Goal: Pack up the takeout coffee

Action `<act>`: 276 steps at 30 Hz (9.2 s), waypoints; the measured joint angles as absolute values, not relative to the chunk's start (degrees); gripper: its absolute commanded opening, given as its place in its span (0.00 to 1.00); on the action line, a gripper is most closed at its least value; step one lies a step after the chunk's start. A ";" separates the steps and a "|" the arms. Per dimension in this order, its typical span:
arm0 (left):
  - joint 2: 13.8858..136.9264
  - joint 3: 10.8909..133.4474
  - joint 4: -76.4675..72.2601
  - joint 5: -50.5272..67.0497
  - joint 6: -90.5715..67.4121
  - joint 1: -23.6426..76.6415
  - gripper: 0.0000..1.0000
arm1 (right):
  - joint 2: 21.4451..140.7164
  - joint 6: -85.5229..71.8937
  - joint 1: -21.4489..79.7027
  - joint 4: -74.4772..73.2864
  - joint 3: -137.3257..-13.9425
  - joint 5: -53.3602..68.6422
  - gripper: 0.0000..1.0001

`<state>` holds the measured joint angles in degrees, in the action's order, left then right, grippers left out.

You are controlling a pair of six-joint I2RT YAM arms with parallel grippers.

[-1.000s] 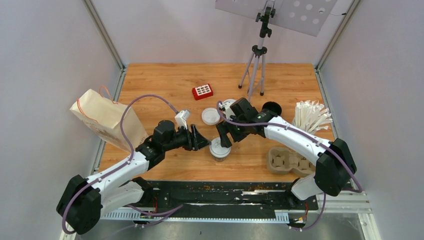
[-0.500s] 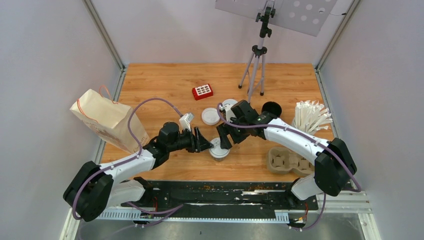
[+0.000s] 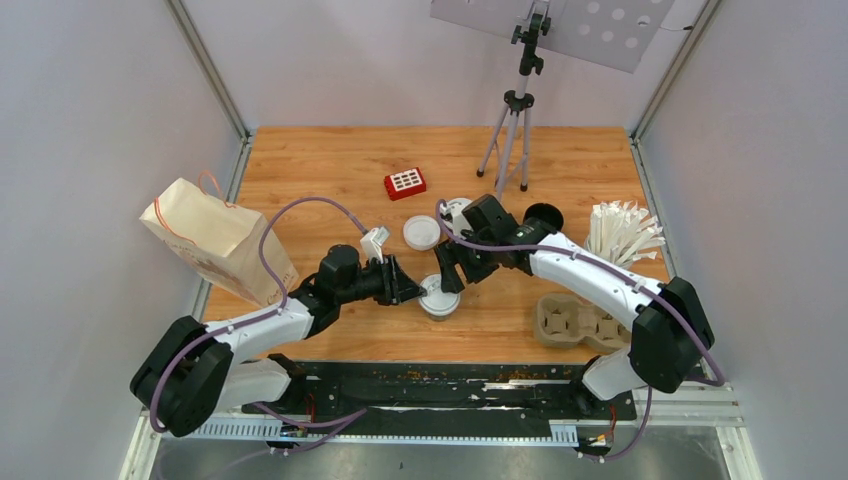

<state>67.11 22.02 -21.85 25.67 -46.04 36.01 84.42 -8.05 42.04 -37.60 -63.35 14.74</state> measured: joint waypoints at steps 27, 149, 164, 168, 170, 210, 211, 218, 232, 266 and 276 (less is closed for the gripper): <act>54.26 21.43 -12.58 19.84 -50.04 36.38 0.55 | 88.49 -5.48 41.80 -33.04 -63.81 18.74 0.52; 66.92 36.18 6.74 12.45 -45.69 40.18 0.32 | 87.00 -17.87 39.72 -31.99 -60.97 19.25 0.68; 66.63 36.18 7.51 9.47 -49.34 42.44 0.27 | 81.23 -28.08 42.98 -28.91 -56.93 17.23 0.41; 65.45 35.73 8.54 8.82 -50.48 43.13 0.26 | 82.63 -27.64 43.03 -28.86 -56.93 16.62 0.39; 64.38 34.87 8.54 8.82 -51.42 43.48 0.26 | 83.48 -26.94 43.09 -28.64 -56.93 16.62 0.39; 62.85 28.32 -2.96 20.73 -49.45 38.92 0.51 | 84.23 -9.96 38.39 -20.16 -53.36 26.94 0.39; 62.85 28.27 -3.11 20.73 -49.43 38.92 0.52 | 84.20 -9.96 38.33 -19.99 -53.25 27.09 0.39; 64.77 27.66 -5.39 21.06 -49.56 38.92 0.49 | 84.16 -9.96 37.71 -18.96 -52.69 27.79 0.39; 66.13 25.58 -10.33 21.12 -52.40 38.92 0.35 | 82.85 -11.05 36.38 -14.59 -49.04 30.13 0.39; 66.35 27.49 -7.86 14.50 -58.50 47.79 0.38 | 83.94 -9.06 33.34 -24.84 -56.21 27.64 0.70; 65.98 28.71 -4.93 12.78 -58.87 49.52 0.45 | 83.94 -7.86 33.17 -30.33 -58.08 24.95 0.72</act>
<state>65.98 28.71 -4.93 12.78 -58.87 49.52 83.94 -7.86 33.17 -30.33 -58.08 24.95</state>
